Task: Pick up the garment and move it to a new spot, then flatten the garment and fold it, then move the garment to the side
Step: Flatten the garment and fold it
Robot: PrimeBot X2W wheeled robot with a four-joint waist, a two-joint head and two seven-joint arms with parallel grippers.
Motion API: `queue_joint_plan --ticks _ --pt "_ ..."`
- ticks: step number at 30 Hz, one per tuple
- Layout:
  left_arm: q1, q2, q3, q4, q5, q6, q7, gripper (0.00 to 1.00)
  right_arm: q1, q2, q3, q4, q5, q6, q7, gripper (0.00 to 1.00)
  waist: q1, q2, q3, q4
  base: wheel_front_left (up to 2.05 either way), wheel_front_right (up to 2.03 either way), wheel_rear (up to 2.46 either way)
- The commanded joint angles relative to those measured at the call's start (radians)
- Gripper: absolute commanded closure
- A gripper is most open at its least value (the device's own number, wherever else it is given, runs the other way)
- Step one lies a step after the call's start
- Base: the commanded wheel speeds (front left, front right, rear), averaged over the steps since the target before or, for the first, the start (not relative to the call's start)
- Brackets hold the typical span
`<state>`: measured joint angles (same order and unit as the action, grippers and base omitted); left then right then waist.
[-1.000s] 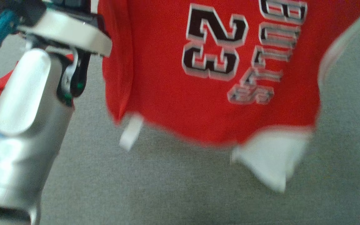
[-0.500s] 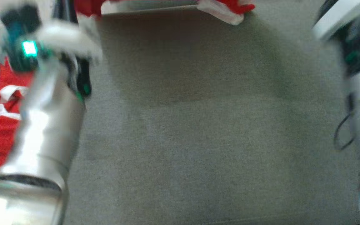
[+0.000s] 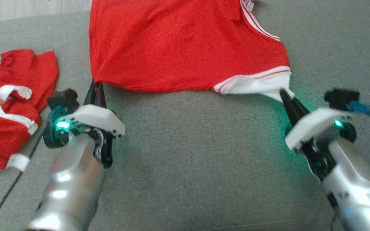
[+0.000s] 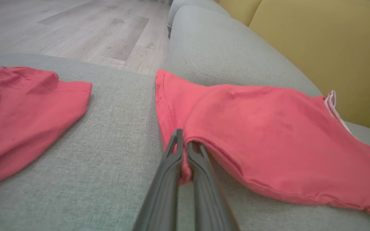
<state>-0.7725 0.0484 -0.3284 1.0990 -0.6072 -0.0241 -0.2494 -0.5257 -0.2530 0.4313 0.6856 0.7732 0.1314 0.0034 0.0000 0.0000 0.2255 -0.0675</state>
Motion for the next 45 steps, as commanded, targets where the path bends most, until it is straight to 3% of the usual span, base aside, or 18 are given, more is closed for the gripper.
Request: queue_joint_plan --ticks 1,6,11,14,18,23,27,33,37,45 --pt "0.058 0.051 0.035 -0.09 0.023 0.015 -0.012 1.0 0.053 -0.04 0.014 -0.083 0.009 -0.001 -0.031 1.0 0.0 0.0 -0.009 0.0 0.0 0.0 0.0" --pt "0.243 0.107 0.037 -0.268 0.087 0.048 -0.012 1.0 0.211 -0.106 -0.025 -0.24 0.002 -0.001 -0.026 1.0 0.0 0.0 -0.032 -0.001 0.0 0.0 0.0" --pt "0.482 0.191 0.038 -0.551 0.107 0.12 0.043 1.0 0.448 -0.139 -0.168 -0.47 -0.066 -0.001 0.124 1.0 0.0 0.0 -0.064 0.001 0.0 0.0 0.0" --pt "0.626 0.241 0.04 -0.807 0.115 0.201 0.155 1.0 0.592 -0.108 -0.289 -0.637 -0.131 -0.001 0.246 1.0 0.0 0.0 -0.078 0.012 0.0 0.0 0.0" --pt "0.789 0.302 0.028 -1.142 0.131 0.302 0.336 1.0 0.743 -0.022 -0.416 -0.863 -0.216 -0.001 0.424 1.0 0.0 0.0 -0.087 0.021 0.0 0.0 0.0" --pt "0.885 0.357 0.02 -1.376 0.13 0.359 0.495 1.0 0.807 0.063 -0.483 -1.047 -0.285 -0.001 0.586 1.0 0.0 0.0 -0.085 0.022 0.0 0.0 0.0" --pt "0.877 0.378 0.019 -1.398 0.09 0.342 0.568 1.0 0.761 0.083 -0.478 -1.072 -0.304 -0.001 0.633 1.0 0.0 0.0 -0.077 0.02 0.0 0.0 0.0" --pt "0.753 0.37 0.026 -1.269 -0.015 0.245 0.619 1.0 0.58 0.091 -0.447 -0.927 -0.271 -0.001 0.614 1.0 0.0 0.0 -0.039 0.024 0.0 0.0 0.0" --pt "0.629 0.369 0.024 -1.159 -0.05 0.177 0.637 1.0 0.435 0.052 -0.41 -0.805 -0.245 -0.001 0.555 1.0 0.0 0.0 -0.008 0.033 0.0 0.0 0.0" --pt "0.437 0.355 0.01 -0.98 -0.071 0.101 0.658 1.0 0.224 -0.049 -0.293 -0.591 -0.192 -0.001 0.389 1.0 0.0 0.0 0.035 0.048 0.0 0.0 0.0"
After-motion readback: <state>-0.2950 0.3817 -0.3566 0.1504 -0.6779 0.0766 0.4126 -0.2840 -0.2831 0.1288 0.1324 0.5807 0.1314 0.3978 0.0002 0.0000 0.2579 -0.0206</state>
